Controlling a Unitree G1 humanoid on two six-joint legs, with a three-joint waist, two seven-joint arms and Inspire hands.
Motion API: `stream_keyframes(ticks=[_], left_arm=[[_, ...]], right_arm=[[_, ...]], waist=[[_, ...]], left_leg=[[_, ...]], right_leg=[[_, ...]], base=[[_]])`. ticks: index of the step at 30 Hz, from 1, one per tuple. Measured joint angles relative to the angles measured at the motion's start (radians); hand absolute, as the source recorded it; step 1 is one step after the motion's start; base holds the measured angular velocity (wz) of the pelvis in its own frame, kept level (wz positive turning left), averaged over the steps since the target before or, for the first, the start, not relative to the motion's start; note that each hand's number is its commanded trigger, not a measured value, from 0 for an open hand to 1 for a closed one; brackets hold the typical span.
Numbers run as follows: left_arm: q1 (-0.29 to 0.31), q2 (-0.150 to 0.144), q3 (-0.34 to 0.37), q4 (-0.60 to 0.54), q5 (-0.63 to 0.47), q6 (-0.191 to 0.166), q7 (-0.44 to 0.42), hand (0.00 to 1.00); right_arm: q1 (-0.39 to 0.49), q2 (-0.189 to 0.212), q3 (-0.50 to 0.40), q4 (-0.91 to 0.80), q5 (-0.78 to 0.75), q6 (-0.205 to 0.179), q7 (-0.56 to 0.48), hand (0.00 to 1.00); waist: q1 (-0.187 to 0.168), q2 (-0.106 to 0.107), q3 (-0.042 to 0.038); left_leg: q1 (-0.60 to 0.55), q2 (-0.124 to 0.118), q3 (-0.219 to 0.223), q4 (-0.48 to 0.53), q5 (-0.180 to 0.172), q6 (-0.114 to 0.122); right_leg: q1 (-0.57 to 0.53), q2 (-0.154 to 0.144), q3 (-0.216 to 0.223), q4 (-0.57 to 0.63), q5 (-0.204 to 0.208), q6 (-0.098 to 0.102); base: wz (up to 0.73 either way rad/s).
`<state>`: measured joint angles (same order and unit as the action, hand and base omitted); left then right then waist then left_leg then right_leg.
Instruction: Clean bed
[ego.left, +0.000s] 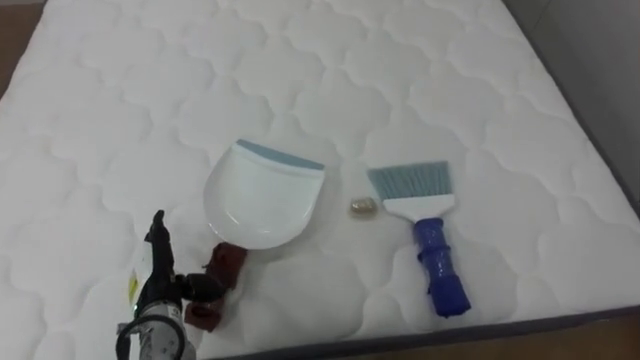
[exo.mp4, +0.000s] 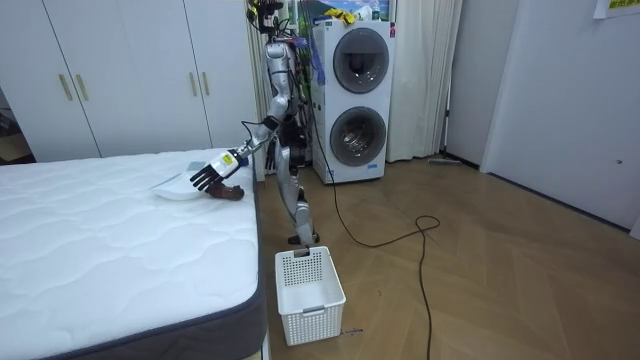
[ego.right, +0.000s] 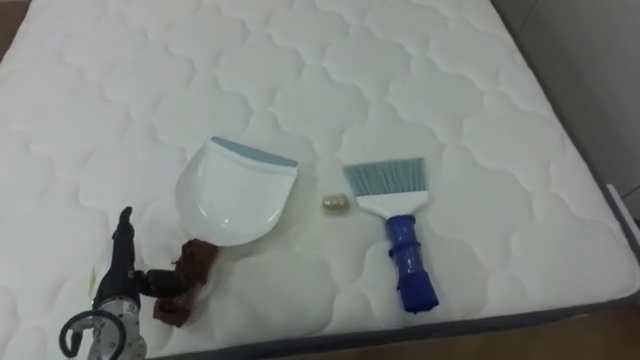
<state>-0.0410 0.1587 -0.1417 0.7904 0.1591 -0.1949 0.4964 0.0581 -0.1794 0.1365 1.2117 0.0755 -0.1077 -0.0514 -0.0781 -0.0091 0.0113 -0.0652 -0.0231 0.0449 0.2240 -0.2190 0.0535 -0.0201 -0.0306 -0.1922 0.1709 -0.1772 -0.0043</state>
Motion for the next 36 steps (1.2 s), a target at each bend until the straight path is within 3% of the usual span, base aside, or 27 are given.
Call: stream_keyframes(ticks=[16,20,28,36], left_arm=[[-0.023,-0.011,-0.039,0.017,0.001,0.000,-0.007,0.00],[-0.039,-0.011,-0.042,0.017,0.001,-0.001,-0.007,0.00],[-0.068,-0.012,-0.077,0.038,0.002,-0.005,-0.005,0.00],[-0.129,-0.021,-0.113,0.173,0.002,-0.008,0.002,0.00]], right_arm=[[-0.039,0.000,0.039,0.033,0.019,0.001,-0.021,0.00],[-0.054,0.000,0.039,0.036,0.020,0.000,-0.022,0.00],[-0.081,0.001,0.043,0.063,0.018,-0.001,-0.022,0.00],[-0.110,0.006,0.080,0.080,0.037,0.000,-0.038,0.00]], waist=[[-0.001,0.005,0.0030],[-0.003,0.008,0.0146],[-0.012,0.009,0.0151],[-0.027,0.009,0.0149]], left_leg=[[-0.026,0.002,0.009,-0.003,0.000,0.000],[-0.038,0.002,0.010,-0.003,0.000,0.000],[-0.067,0.003,0.010,0.001,0.000,0.000],[-0.071,0.007,0.011,0.001,0.000,0.000]], right_leg=[[-0.037,0.003,0.029,0.000,0.000,0.000],[-0.050,0.001,0.028,0.002,0.000,0.000],[-0.085,-0.001,0.029,0.018,0.000,0.000],[-0.093,-0.001,0.030,0.025,0.000,0.000]], base=[[-0.04],[0.00],[0.00],[-0.01]])
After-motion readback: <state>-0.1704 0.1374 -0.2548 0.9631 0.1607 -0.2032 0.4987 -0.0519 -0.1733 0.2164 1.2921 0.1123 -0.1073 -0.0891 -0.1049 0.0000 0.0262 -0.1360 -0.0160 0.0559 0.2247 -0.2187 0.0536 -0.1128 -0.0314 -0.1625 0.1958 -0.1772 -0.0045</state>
